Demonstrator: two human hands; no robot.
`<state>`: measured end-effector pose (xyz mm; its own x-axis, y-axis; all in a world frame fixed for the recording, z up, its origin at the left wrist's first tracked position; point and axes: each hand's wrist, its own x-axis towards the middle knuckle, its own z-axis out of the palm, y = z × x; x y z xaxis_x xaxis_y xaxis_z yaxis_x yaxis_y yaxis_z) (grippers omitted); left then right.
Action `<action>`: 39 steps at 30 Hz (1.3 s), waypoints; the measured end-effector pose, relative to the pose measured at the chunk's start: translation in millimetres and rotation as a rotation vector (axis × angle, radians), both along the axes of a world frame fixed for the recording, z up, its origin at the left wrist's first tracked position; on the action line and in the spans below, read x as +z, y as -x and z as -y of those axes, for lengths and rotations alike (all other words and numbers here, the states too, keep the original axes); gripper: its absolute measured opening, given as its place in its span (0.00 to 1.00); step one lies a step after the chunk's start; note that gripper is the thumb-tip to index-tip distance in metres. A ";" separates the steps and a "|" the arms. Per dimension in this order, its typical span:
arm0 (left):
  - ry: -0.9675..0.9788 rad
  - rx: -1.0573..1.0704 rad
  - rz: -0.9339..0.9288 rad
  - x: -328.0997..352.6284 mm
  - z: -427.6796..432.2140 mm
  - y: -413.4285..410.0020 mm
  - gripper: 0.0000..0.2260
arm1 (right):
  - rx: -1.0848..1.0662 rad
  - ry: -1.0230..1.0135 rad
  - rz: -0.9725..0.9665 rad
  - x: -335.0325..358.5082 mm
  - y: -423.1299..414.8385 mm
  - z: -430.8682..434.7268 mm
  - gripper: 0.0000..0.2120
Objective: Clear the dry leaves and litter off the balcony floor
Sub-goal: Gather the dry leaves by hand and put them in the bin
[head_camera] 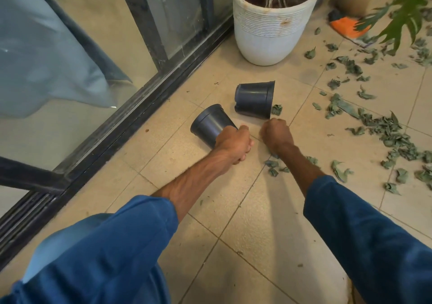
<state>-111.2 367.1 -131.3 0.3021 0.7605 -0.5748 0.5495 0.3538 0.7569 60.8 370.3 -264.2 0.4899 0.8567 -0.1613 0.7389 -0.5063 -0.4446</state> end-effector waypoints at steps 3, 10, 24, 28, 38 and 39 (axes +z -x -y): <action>0.023 -0.010 0.032 0.4 0.6 -4.6 0.20 | -0.047 -0.033 -0.032 2.0 4.8 0.3 0.03; 0.078 0.015 0.026 1.3 3.5 -11.5 0.17 | -0.160 -0.467 -0.715 112.2 23.2 54.6 0.10; 0.108 0.090 0.045 7.8 9.4 -17.2 0.17 | 0.098 -0.355 -0.747 137.4 37.0 77.0 0.07; -0.047 0.014 -0.089 8.9 6.4 -13.9 0.17 | -0.034 -0.347 -0.907 128.4 9.2 78.9 0.07; -0.101 -0.110 -0.086 19.5 0.5 -0.3 0.19 | -0.075 -0.132 -0.103 16.2 -78.5 -25.0 0.27; -0.113 -0.115 -0.093 20.1 0.2 0.2 0.19 | -0.046 -0.100 -0.089 11.8 -81.7 -33.9 0.26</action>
<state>-111.4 366.9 -111.2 0.3402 0.7853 -0.5173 0.6511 0.2002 0.7321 142.5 404.2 -252.3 0.5169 0.8474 -0.1213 0.6710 -0.4890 -0.5573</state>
